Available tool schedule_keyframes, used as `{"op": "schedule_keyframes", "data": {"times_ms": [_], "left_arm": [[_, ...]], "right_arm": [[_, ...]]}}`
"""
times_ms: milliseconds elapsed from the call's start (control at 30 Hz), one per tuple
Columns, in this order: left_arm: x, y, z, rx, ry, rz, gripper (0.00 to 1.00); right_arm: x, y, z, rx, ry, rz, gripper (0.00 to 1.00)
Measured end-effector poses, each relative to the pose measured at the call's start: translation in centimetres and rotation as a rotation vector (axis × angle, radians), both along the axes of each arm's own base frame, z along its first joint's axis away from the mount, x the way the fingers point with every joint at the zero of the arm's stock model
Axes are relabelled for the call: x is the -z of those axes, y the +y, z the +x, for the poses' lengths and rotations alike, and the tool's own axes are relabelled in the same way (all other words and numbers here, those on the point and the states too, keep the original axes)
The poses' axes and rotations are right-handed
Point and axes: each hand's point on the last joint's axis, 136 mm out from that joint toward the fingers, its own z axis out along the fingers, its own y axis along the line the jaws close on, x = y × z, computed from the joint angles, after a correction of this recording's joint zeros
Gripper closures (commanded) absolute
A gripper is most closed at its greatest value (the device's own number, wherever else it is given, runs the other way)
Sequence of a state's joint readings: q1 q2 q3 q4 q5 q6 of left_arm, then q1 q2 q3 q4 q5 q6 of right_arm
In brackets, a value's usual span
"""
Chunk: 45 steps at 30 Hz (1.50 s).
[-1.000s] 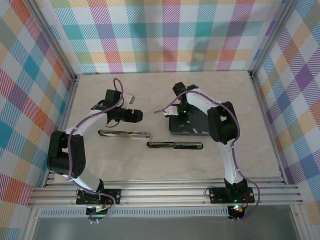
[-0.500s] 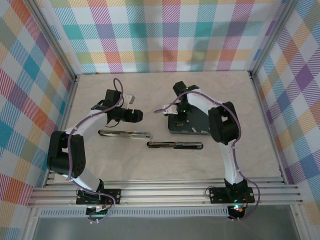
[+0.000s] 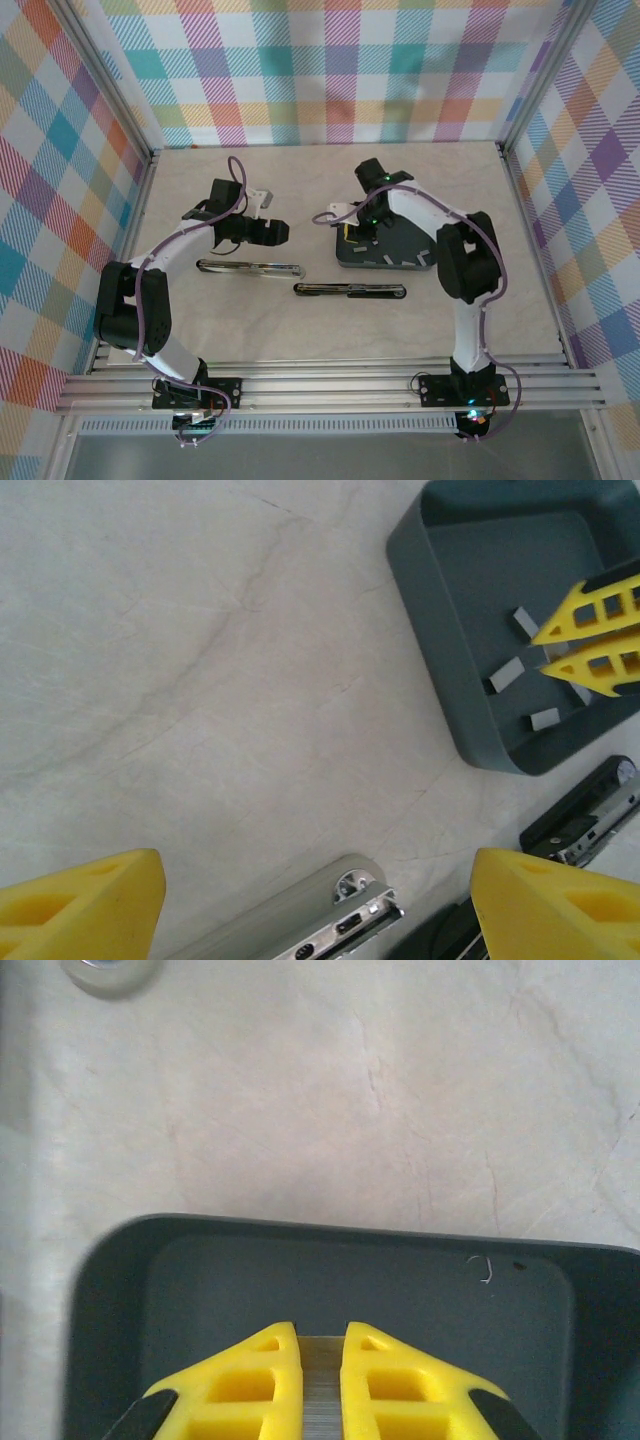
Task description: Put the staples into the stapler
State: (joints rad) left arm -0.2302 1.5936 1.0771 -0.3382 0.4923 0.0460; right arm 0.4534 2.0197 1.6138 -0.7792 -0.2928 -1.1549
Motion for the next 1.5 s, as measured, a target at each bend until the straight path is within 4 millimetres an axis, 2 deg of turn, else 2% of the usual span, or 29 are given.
{"op": "schedule_keyframes", "data": {"times_ms": [200, 400, 533, 667, 867, 1233, 1500], "left_arm": [[-0.7, -2.2, -1.2, 0.095, -0.016, -0.030, 0.20], [-1.8, -3.9, -2.3, 0.165, -0.046, -0.057, 0.20], [-1.9, -5.0, -3.1, 0.208, -0.048, -0.067, 0.20], [-1.9, -6.3, -4.0, 0.260, -0.052, -0.079, 0.20], [-2.1, -6.9, -4.4, 0.288, -0.058, -0.091, 0.20], [-1.8, -7.3, -4.6, 0.307, -0.063, -0.093, 0.20], [-0.4, -9.6, -6.8, 0.429, -0.037, -0.091, 0.21]], "right_arm": [[-3.2, -1.0, -3.2, 0.030, 0.028, 0.145, 0.86], [-5.3, -3.7, -6.4, 0.101, 0.081, 0.295, 0.85], [-5.8, -5.8, -8.2, 0.149, 0.091, 0.346, 0.85], [-4.8, -6.7, -10.3, 0.162, 0.107, 0.334, 0.86], [-2.3, -7.5, -12.0, 0.186, 0.169, 0.279, 0.86], [0.3, -8.6, -12.5, 0.212, 0.232, 0.180, 0.86], [1.4, -9.1, -12.8, 0.214, 0.259, 0.141, 0.86]]}}
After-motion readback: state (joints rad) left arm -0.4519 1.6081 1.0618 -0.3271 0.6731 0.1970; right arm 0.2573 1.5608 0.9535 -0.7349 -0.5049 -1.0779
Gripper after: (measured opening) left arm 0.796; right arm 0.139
